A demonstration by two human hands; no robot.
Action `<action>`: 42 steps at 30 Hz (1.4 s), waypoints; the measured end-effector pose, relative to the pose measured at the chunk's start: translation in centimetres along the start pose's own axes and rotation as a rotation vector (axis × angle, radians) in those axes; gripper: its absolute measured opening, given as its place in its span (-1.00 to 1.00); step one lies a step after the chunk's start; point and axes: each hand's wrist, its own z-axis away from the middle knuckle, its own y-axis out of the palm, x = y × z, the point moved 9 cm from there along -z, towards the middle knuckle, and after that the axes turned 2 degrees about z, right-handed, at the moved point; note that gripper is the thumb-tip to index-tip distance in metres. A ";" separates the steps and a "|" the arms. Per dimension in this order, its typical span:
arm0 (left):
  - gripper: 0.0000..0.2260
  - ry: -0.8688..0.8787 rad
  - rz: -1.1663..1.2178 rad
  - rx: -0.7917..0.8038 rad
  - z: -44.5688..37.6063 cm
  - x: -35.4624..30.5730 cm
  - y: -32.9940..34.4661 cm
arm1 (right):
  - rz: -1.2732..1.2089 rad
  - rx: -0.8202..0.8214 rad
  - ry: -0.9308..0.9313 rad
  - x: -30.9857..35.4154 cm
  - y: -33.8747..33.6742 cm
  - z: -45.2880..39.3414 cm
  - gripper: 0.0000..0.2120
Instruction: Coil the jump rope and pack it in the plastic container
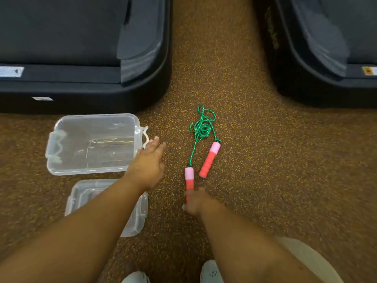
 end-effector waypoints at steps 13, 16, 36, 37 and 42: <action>-0.50 0.091 0.140 -0.070 2.2 1.5 1.0 | 0.043 0.005 0.045 0.7 2.1 -1.8 -0.45; -0.51 0.086 0.166 -0.066 2.5 1.6 0.6 | 0.049 -0.048 0.055 1.0 1.5 -1.1 -0.56; -0.64 -0.181 0.804 -0.302 3.7 -1.0 -7.8 | -0.758 -0.593 -0.422 6.3 -10.1 13.1 -0.65; -0.68 -0.220 0.862 -0.280 4.2 -1.2 -7.8 | -0.753 -0.598 -0.463 6.7 -10.1 14.3 -0.64; -0.63 -0.327 1.515 -0.017 7.1 -3.9 -8.3 | -0.658 -0.601 -0.657 8.1 -9.4 19.6 -0.69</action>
